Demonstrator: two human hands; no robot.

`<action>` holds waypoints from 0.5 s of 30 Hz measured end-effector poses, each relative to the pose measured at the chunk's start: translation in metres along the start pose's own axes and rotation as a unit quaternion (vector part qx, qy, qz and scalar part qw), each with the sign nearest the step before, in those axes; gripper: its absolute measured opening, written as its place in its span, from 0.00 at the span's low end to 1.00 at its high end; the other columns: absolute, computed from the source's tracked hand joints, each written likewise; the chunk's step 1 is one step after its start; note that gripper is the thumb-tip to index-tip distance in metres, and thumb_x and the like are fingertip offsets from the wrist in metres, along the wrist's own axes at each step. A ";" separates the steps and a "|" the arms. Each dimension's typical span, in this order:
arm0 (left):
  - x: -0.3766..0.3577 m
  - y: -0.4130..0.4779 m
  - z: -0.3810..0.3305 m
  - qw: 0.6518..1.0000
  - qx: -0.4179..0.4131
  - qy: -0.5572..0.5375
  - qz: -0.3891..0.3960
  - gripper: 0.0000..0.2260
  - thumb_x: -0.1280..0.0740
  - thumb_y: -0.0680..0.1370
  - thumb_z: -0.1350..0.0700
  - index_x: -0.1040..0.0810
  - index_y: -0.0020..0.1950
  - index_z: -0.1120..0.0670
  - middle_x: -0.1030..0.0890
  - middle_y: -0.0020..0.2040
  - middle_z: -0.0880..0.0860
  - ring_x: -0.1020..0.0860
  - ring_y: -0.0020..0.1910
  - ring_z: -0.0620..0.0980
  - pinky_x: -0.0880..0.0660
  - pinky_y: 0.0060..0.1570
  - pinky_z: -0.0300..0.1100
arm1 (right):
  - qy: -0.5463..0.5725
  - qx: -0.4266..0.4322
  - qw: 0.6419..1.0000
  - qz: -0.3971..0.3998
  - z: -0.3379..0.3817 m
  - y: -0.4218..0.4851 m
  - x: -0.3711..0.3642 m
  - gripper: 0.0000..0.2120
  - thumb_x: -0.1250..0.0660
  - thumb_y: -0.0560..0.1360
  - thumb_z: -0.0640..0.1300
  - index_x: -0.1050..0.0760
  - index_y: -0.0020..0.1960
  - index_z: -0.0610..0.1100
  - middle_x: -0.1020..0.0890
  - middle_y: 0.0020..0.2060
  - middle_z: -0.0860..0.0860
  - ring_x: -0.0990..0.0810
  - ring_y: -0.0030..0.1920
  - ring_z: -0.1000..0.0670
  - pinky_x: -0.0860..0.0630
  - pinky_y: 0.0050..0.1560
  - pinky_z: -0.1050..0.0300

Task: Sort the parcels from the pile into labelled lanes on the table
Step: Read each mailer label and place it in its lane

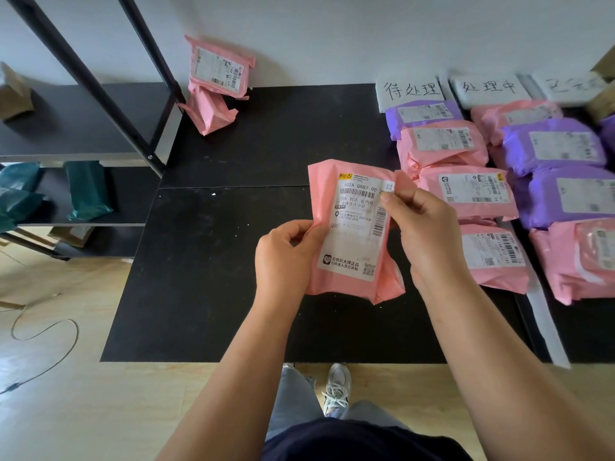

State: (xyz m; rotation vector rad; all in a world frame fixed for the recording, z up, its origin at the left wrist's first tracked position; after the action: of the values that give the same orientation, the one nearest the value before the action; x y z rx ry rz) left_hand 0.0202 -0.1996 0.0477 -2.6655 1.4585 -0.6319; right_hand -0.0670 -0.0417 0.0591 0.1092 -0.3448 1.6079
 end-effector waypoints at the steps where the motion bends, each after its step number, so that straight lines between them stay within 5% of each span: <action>1: 0.000 0.000 -0.001 1.000 0.009 -0.007 -0.008 0.05 0.31 0.79 0.48 0.18 0.48 0.46 0.16 0.42 0.44 0.17 0.40 0.41 0.18 0.35 0.41 | 0.003 -0.007 1.000 0.007 0.000 0.000 -0.001 0.06 0.32 0.79 0.48 0.18 0.50 0.47 0.15 0.44 0.56 0.16 0.45 0.59 0.22 0.43 0.63; 7: 0.000 0.002 -0.004 0.997 0.016 -0.026 -0.071 0.06 0.34 0.80 0.48 0.19 0.46 0.45 0.18 0.39 0.43 0.20 0.36 0.34 0.25 0.29 0.29 | -0.018 -0.043 0.992 0.114 -0.004 -0.004 -0.006 0.07 0.31 0.78 0.49 0.19 0.50 0.46 0.16 0.45 0.57 0.17 0.43 0.62 0.26 0.33 0.73; 15: 0.000 0.006 -0.002 0.995 0.036 -0.043 -0.085 0.08 0.34 0.80 0.48 0.17 0.50 0.49 0.16 0.42 0.46 0.17 0.42 0.45 0.17 0.41 0.47 | -0.014 -0.034 0.989 0.146 -0.008 -0.006 -0.005 0.04 0.30 0.78 0.43 0.18 0.49 0.44 0.14 0.43 0.55 0.16 0.43 0.61 0.21 0.39 0.68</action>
State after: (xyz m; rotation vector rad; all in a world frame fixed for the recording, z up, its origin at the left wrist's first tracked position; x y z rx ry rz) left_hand 0.0146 -0.2019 0.0486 -2.7426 1.1741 -0.5602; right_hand -0.0595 -0.0437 0.0516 0.0284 -0.4538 1.8839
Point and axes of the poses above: each hand's wrist, its own y-axis towards the middle knuckle, its own x-axis out of the back of the hand, z = x × y, the point moved 2 cm from there along y, towards the middle knuckle
